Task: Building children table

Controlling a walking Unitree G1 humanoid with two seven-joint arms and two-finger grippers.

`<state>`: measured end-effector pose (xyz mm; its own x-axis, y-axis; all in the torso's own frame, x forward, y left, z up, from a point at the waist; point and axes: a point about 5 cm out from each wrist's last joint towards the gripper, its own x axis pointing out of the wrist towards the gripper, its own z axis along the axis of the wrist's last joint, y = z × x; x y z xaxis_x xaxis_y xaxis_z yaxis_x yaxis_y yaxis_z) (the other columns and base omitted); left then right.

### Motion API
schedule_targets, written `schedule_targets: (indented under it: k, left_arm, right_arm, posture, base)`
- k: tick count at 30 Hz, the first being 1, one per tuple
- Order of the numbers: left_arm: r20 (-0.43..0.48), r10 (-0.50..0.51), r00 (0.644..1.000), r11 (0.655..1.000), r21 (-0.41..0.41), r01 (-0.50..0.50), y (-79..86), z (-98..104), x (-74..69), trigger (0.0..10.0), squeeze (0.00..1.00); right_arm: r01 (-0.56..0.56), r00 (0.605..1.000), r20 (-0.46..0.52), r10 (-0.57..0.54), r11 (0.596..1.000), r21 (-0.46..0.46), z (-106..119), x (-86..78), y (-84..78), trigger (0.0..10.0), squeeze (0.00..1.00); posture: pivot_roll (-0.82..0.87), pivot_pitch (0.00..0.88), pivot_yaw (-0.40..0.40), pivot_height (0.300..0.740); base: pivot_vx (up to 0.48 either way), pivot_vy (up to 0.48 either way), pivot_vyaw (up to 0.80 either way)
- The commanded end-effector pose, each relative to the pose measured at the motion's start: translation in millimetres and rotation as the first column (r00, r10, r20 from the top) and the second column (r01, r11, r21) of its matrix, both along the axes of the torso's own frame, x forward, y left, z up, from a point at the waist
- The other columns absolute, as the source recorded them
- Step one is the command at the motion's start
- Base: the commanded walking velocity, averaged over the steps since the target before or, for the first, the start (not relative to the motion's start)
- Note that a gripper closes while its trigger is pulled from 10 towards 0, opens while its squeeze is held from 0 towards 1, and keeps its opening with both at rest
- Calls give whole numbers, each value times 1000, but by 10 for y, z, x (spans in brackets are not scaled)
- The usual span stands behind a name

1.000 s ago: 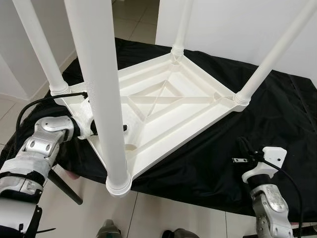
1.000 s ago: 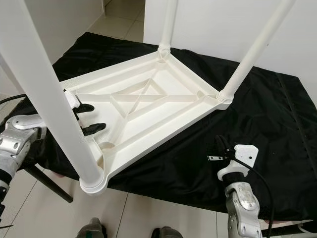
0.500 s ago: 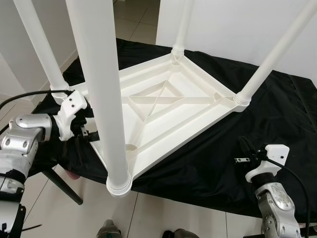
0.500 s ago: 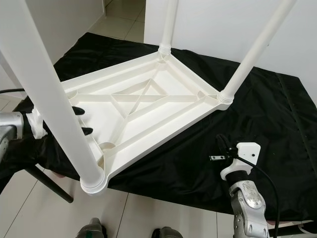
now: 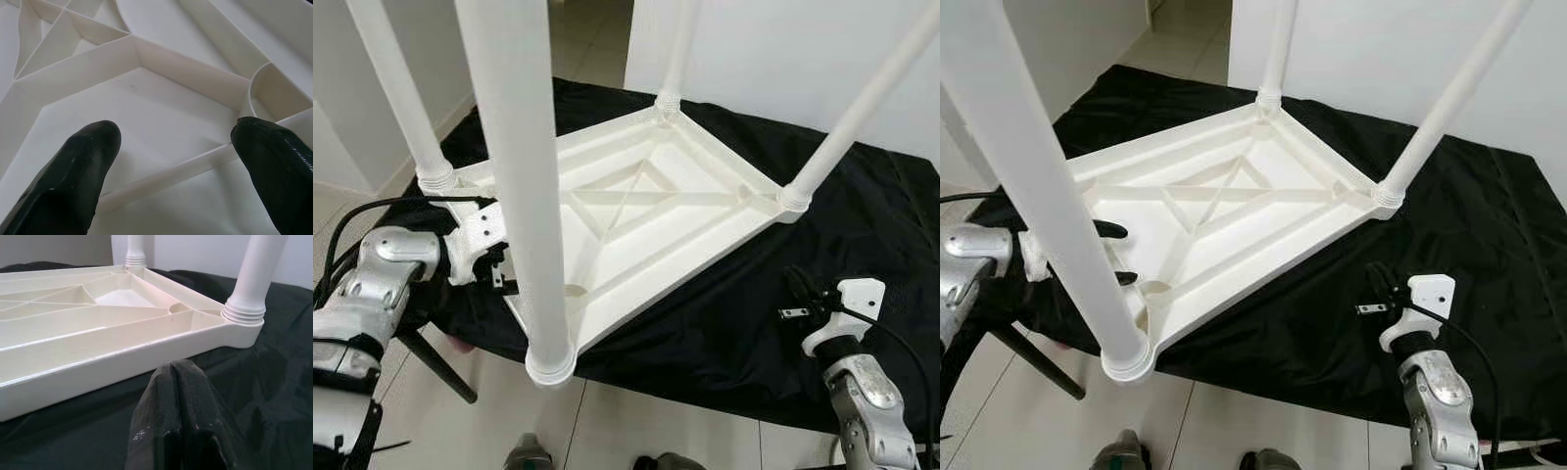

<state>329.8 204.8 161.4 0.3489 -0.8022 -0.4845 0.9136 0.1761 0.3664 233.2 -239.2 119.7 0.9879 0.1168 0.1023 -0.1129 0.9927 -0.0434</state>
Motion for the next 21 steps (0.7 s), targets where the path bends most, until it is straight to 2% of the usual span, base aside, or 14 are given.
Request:
schedule_targets:
  k: [1, 8, 10, 12, 21]
  left_arm:
    - [-103, -25, 994, 996, 82, 34, 49, -192, -70, 10000, 0]
    - [-124, -8, 992, 999, 52, 15, 155, -115, -55, 10000, 0]
    - [-122, 10, 992, 1000, 5, -10, 200, -49, -30, 10000, 0]
    - [-131, -6, 991, 997, -78, -4, 181, 5, -57, 10000, 0]
    - [-129, -60, 990, 990, -131, 43, 108, -24, -170, 10000, 0]
  right_arm:
    - [17, 1000, -16, -17, 1000, -5, -12, -37, -65, 10000, 0]
    - [17, 1000, -21, -17, 1000, -10, -14, -52, -96, 10000, 0]
    - [14, 1000, -23, -14, 1000, -15, -16, -53, -98, 10000, 0]
    - [-15, 1000, -21, 14, 1000, -3, -10, -47, -41, 10000, 0]
    - [-142, 989, -44, 141, 990, -9, -12, -36, 142, 10000, 0]
  posture:
    - [98, 50, -82, 740]
    - [102, 50, -82, 740]
    - [104, 48, -84, 740]
    - [112, 45, -94, 740]
    - [127, 37, -127, 740]
  base:
    - [0, 0, 0]
    - [0, 0, 0]
    - [0, 0, 0]
    - [0, 0, 0]
    - [0, 0, 0]
